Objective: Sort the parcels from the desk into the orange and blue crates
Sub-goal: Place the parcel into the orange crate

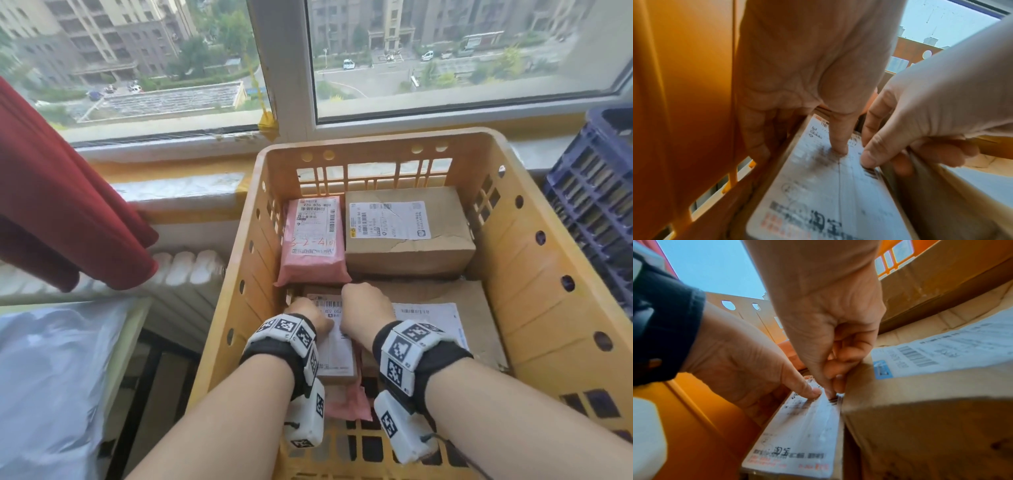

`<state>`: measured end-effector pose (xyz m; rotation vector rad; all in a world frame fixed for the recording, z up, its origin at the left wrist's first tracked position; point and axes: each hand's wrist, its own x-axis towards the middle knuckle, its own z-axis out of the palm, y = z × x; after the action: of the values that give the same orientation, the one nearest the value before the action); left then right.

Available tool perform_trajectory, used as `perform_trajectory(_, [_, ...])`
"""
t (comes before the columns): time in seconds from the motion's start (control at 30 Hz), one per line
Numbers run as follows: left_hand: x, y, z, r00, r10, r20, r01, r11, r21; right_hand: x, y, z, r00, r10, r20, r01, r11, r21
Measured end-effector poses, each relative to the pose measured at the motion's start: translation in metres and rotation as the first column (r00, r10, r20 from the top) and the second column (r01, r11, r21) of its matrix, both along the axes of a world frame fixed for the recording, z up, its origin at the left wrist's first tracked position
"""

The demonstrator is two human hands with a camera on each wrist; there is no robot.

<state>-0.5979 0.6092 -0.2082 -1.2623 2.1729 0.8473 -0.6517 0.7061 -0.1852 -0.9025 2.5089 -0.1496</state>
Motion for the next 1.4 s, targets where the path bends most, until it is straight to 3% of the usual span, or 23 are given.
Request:
perform_trajectory(0.2, [0.002, 0.004, 0.011, 0.999, 0.013, -0.038, -0.011, 1.000, 0.029, -0.002, 0.000, -0.003, 0.998, -0.046, 0.039, 0.047, 0.998, -0.043])
perform_trajectory(0.5, [0.008, 0.006, 0.031, 0.999, -0.031, -0.027, 0.030, 0.999, -0.019, -0.009, 0.005, 0.004, 0.961, -0.121, 0.249, 0.154, 0.981, -0.118])
perform_trajectory(1.03, [0.019, 0.026, 0.102, 0.968, -0.249, 0.036, 0.251, 0.961, -0.112, -0.010, 0.026, 0.062, 0.965, -0.111, 0.236, 0.164, 0.963, -0.215])
perform_trajectory(1.4, [0.035, 0.040, 0.157, 0.965, -0.239, -0.106, 0.220, 0.961, -0.165, 0.002, 0.031, 0.113, 0.982, -0.050, 0.181, 0.104, 0.947, -0.303])
